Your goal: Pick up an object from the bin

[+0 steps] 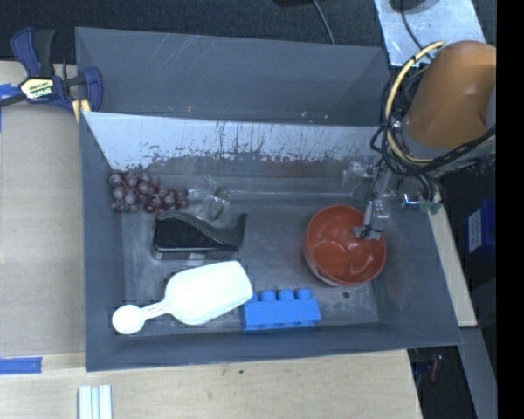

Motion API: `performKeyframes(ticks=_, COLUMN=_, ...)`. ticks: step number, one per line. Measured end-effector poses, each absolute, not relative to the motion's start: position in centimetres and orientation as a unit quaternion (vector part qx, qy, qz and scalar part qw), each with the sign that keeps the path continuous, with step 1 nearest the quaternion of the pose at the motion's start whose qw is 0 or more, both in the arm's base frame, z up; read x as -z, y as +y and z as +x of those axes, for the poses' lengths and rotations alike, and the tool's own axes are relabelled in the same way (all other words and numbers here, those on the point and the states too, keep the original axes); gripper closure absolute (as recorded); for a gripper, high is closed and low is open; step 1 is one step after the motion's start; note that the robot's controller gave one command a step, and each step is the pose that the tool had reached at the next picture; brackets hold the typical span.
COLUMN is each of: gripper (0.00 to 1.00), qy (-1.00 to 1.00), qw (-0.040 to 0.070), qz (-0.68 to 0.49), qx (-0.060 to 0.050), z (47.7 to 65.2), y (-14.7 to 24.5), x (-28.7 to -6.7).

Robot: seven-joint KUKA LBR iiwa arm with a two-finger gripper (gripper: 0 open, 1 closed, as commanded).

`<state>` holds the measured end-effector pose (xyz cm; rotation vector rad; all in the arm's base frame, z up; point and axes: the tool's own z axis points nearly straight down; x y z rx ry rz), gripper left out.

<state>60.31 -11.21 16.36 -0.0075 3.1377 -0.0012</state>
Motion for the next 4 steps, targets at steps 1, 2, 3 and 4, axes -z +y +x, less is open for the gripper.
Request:
performKeyframes(ticks=1, gripper=0.00, qy=1.000, qw=0.002, qz=-0.002, qx=0.000, z=60.3, y=-11.2, x=-16.4)
performKeyframes(ticks=2, gripper=0.00, qy=1.000, qw=0.003, qz=-0.009, qx=0.001, z=60.5, y=-11.2, x=-15.9)
performKeyframes(ticks=3, gripper=0.00, qy=0.997, qw=0.003, qz=-0.072, qx=0.001, z=56.4, y=-11.9, x=-14.6)
performKeyframes(ticks=4, gripper=0.00, qy=1.000, qw=0.004, qz=-0.028, qx=0.000, z=59.3, y=-11.4, x=-8.6)
